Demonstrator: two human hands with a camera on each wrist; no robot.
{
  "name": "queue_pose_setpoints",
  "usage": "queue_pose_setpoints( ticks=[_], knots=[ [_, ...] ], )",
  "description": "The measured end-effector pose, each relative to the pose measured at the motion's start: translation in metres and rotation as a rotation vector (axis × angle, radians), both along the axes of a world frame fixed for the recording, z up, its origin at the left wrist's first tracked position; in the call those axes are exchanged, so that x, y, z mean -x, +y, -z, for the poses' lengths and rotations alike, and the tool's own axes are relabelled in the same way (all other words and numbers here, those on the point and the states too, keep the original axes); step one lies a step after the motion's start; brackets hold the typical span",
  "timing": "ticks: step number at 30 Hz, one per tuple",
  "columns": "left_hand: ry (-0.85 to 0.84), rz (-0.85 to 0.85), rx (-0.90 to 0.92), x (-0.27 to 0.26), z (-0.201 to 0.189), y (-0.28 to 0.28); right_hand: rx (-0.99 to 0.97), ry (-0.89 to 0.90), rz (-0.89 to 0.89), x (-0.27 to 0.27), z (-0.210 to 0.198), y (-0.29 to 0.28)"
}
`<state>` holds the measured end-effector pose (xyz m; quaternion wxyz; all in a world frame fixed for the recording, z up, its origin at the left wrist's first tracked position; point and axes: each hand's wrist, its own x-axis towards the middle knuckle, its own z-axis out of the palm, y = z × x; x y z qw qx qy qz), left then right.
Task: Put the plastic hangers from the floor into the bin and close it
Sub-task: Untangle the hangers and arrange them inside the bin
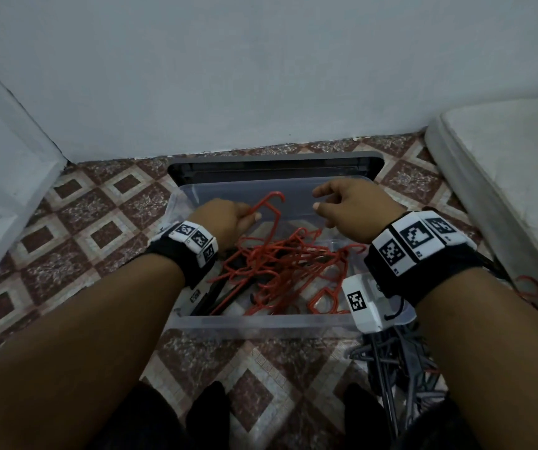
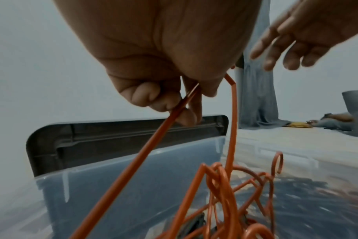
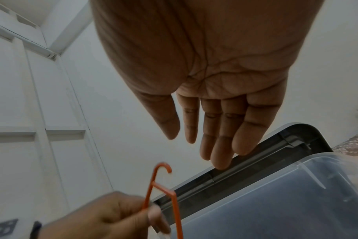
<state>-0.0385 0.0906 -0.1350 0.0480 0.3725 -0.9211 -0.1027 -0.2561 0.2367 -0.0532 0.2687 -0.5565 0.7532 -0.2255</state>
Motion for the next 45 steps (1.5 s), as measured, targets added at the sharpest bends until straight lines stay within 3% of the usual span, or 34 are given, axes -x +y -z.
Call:
queue_pose_setpoints(
  ticks=[7,11,24,28,30,33,38,45],
  knots=[
    [0.387,-0.16,0.236,0.003,-0.045,0.0,-0.04,0.006,-0.017,-0.002,0.005,-0.004],
    [0.508,-0.168,0.235,0.009,-0.065,0.007,-0.098,0.043,-0.05,-0.006,0.011,-0.005],
    [0.627,-0.168,0.074,0.002,-0.07,0.014,-0.228,0.235,-0.212,-0.031,0.037,-0.008],
    [0.642,-0.208,0.002,0.0,-0.063,0.008,-0.248,0.192,-0.186,-0.033,0.041,-0.011],
    [0.658,-0.291,-0.032,0.0,-0.053,0.005,-0.234,0.069,-0.134,-0.031,0.04,-0.012],
    [0.571,-0.37,0.028,-0.003,-0.037,0.003,-0.195,-0.099,-0.044,-0.029,0.036,-0.013],
    [0.175,-0.155,-0.167,0.004,-0.015,0.013,-0.141,-0.145,0.003,-0.025,0.034,-0.014],
    [0.145,-0.081,-0.155,0.019,-0.009,0.026,-0.162,-0.131,-0.075,-0.031,0.038,-0.015]
  ],
)
